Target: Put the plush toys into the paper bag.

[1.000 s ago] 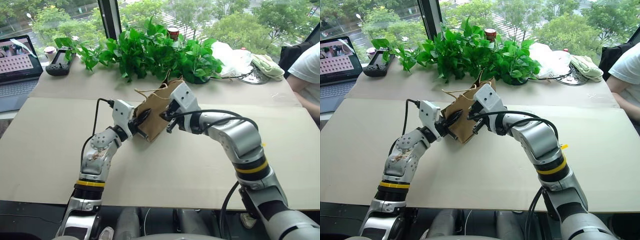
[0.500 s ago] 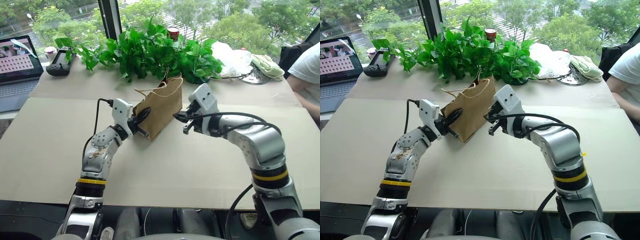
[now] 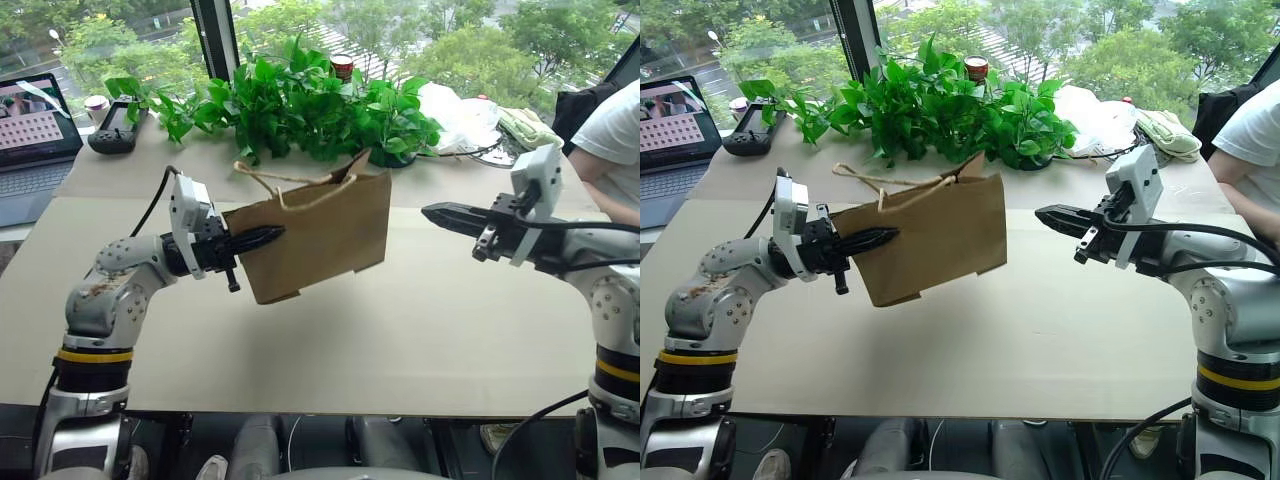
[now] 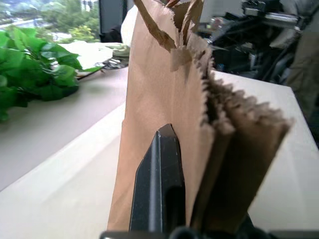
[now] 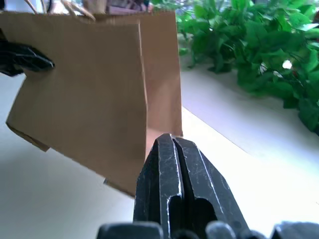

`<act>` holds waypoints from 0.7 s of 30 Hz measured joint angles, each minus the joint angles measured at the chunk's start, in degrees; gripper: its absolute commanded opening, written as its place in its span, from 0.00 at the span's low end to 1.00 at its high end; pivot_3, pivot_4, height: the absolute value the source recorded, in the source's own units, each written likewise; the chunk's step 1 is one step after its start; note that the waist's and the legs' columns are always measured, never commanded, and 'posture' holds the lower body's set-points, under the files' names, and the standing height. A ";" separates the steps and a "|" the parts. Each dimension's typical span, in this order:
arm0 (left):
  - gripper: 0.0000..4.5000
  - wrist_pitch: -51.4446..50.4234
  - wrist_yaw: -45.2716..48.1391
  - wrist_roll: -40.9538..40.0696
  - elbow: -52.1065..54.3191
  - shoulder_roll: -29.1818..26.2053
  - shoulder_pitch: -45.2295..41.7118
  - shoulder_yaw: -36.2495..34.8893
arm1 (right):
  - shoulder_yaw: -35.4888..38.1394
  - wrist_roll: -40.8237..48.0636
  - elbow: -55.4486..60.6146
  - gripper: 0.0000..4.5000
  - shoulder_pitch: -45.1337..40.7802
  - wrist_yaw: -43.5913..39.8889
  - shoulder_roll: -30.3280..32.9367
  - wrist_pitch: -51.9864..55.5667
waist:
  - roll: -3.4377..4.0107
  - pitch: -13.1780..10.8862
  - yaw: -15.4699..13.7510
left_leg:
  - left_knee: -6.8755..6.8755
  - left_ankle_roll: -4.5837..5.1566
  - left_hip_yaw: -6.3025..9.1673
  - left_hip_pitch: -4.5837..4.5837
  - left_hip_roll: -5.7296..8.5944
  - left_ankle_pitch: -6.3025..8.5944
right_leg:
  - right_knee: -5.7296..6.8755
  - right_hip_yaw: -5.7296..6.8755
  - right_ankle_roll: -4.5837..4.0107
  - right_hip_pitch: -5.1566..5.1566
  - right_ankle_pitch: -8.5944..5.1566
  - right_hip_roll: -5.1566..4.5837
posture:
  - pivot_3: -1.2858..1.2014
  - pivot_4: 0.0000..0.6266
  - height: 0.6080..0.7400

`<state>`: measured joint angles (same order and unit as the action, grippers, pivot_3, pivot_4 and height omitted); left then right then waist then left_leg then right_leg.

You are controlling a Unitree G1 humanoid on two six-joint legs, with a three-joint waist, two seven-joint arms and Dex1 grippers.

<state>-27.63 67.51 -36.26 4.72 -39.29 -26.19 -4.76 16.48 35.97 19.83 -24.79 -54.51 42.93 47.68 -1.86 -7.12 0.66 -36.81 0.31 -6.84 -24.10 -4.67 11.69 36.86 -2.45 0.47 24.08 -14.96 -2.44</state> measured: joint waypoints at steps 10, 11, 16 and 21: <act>0.01 7.98 16.79 5.65 -12.66 -2.70 -7.58 6.59 | 2.01 8.11 1.47 0.00 4.94 -8.16 7.01 -0.09 | 0.00 0.00 -0.70 | 0.00 0.03 0.02 -0.10 0.04 0.01 | -0.07 -0.01 0.01 0.05 -0.02 0.00 | 0.52 0.24 1.00; 0.01 8.48 17.54 5.95 -13.38 -2.13 -7.94 7.21 | 2.00 8.23 1.47 0.00 4.94 -8.36 7.33 -0.08 | 0.00 0.00 -0.70 | -0.01 0.03 0.03 -0.09 0.03 0.01 | -0.07 -0.01 0.00 0.04 -0.02 0.00 | 0.52 0.24 1.00; 0.01 11.94 19.68 8.01 -15.90 1.02 -8.41 9.74 | 1.92 8.70 0.53 0.00 4.89 -9.26 9.19 -0.08 | 0.00 0.00 -0.81 | -0.05 0.03 0.04 -0.11 0.04 0.01 | -0.07 -0.02 0.01 0.03 -0.02 -0.01 | 0.52 0.24 1.00; 0.01 17.39 19.71 10.70 -19.29 3.81 -8.03 10.56 | 0.70 8.69 -0.51 0.00 4.36 -9.62 10.26 -0.09 | 0.00 0.00 -0.75 | -0.05 0.03 0.07 -0.11 0.04 0.01 | -0.05 -0.02 0.00 0.04 -0.01 0.00 | 0.52 0.24 1.00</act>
<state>-10.24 87.22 -25.57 -14.56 -35.47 -34.22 5.80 17.17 44.66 19.32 -20.43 -64.13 53.19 47.59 -1.86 -7.12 -0.09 -36.86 0.34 -6.77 -24.21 -4.63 11.70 36.81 -2.47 0.47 24.12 -14.97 -2.44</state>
